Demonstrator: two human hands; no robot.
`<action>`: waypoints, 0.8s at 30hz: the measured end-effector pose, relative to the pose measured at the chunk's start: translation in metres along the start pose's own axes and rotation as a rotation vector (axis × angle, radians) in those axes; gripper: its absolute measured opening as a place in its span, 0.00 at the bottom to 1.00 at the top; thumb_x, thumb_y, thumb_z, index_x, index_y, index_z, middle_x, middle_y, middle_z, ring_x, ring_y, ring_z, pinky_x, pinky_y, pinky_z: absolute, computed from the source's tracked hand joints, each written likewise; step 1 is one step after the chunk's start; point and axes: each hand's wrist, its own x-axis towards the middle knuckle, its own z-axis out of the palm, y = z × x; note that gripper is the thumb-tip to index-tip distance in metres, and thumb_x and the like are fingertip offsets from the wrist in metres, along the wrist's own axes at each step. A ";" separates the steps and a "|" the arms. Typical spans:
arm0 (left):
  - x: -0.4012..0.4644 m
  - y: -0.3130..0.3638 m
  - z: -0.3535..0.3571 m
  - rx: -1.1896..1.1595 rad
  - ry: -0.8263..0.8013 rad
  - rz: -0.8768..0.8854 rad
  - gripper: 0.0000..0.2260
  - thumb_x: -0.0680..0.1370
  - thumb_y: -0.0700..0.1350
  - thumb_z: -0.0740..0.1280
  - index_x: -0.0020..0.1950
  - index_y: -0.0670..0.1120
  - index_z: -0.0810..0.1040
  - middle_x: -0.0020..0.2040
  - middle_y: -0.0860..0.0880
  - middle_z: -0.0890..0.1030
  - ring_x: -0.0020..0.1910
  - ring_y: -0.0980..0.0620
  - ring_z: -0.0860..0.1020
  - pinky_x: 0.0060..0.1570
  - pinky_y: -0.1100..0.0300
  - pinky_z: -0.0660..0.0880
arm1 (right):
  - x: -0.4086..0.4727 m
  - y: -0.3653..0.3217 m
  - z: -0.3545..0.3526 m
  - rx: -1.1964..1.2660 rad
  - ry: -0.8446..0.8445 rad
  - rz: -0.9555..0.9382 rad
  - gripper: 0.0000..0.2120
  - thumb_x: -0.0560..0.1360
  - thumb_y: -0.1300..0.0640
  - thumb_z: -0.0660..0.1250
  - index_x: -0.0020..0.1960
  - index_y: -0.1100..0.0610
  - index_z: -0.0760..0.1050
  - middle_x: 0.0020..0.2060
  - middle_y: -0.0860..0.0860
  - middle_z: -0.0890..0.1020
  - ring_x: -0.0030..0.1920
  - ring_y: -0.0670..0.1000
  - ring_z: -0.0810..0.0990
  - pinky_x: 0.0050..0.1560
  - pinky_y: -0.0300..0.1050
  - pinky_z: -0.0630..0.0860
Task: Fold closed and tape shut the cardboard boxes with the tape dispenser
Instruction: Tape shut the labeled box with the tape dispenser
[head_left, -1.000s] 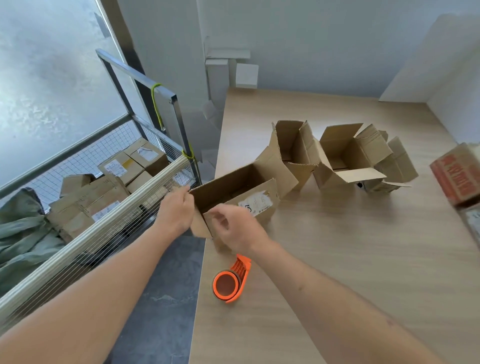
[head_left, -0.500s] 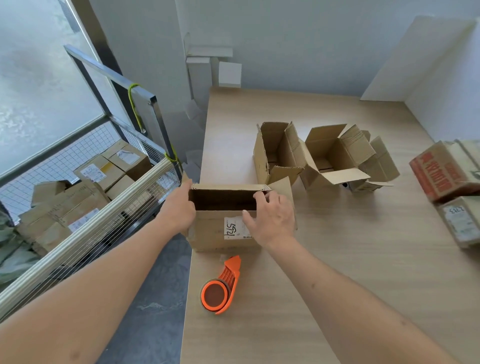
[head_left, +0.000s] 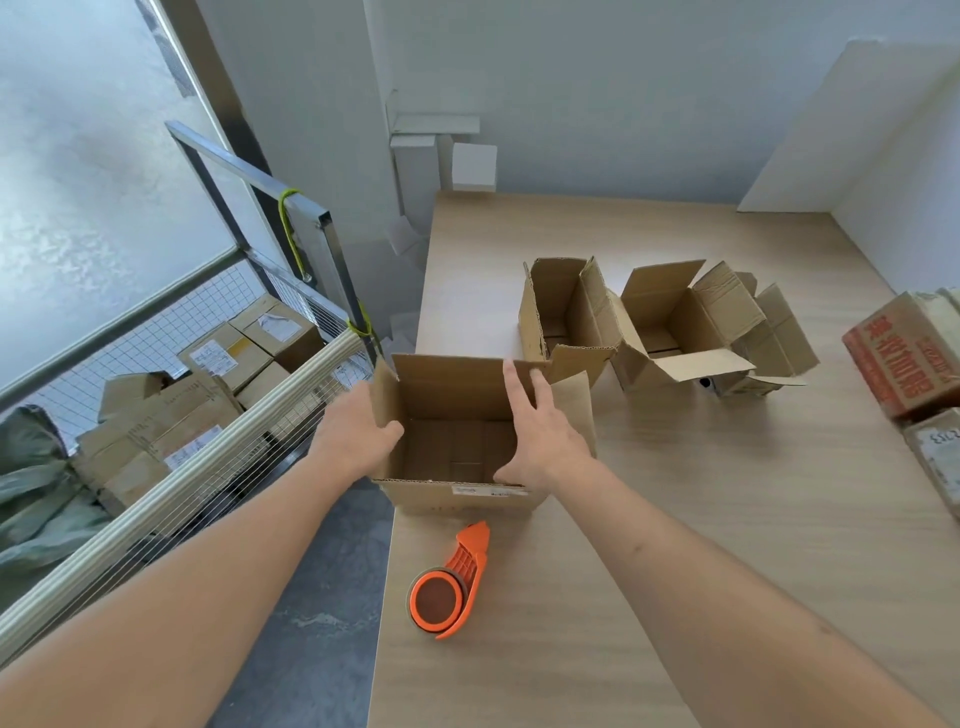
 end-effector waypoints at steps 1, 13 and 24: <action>-0.003 0.001 0.000 0.001 -0.019 0.039 0.17 0.75 0.52 0.73 0.60 0.50 0.72 0.52 0.49 0.80 0.48 0.51 0.78 0.46 0.53 0.78 | 0.001 0.000 0.002 -0.018 0.012 -0.023 0.70 0.65 0.50 0.83 0.77 0.37 0.25 0.81 0.49 0.33 0.76 0.60 0.65 0.55 0.51 0.81; -0.022 0.019 0.019 0.254 -0.449 0.131 0.38 0.74 0.75 0.60 0.76 0.53 0.72 0.77 0.49 0.65 0.75 0.45 0.65 0.74 0.45 0.66 | 0.000 0.010 0.017 -0.076 0.081 -0.102 0.53 0.73 0.37 0.73 0.82 0.41 0.39 0.80 0.49 0.31 0.82 0.61 0.41 0.79 0.61 0.53; -0.016 0.020 0.024 0.148 -0.485 0.135 0.40 0.75 0.75 0.58 0.75 0.74 0.33 0.82 0.42 0.57 0.78 0.37 0.62 0.75 0.37 0.61 | -0.021 0.038 0.011 0.118 0.130 0.320 0.36 0.76 0.46 0.70 0.79 0.52 0.58 0.80 0.61 0.53 0.77 0.63 0.62 0.68 0.55 0.71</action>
